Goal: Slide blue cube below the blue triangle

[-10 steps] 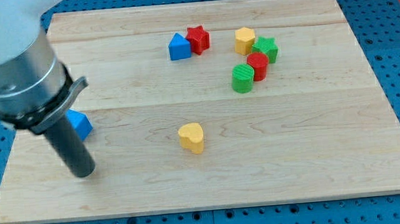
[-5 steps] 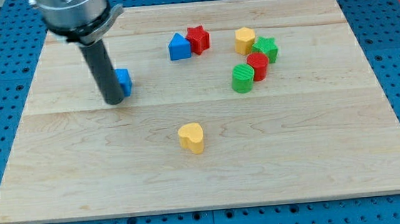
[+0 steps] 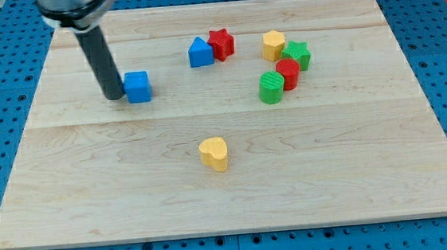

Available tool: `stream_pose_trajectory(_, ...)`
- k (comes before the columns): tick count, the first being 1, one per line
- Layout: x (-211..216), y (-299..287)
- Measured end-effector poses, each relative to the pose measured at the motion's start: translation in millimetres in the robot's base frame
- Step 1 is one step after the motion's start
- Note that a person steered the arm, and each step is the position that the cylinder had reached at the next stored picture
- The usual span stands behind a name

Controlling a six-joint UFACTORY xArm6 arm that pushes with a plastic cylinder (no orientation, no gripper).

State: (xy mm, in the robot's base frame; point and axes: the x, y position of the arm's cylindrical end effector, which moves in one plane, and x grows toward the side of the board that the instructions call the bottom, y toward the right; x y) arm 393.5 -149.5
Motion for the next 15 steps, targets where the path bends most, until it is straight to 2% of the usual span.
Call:
stream_pose_trajectory(2, 0.5, 42.9)
stream_pose_trajectory(6, -11.1, 72.6)
stream_pose_trajectory(8, -11.3, 35.5)
stream_pose_trajectory(10, -22.5, 28.4)
stream_pose_trajectory(12, -49.9, 28.2)
stream_pose_trajectory(15, -50.7, 50.3)
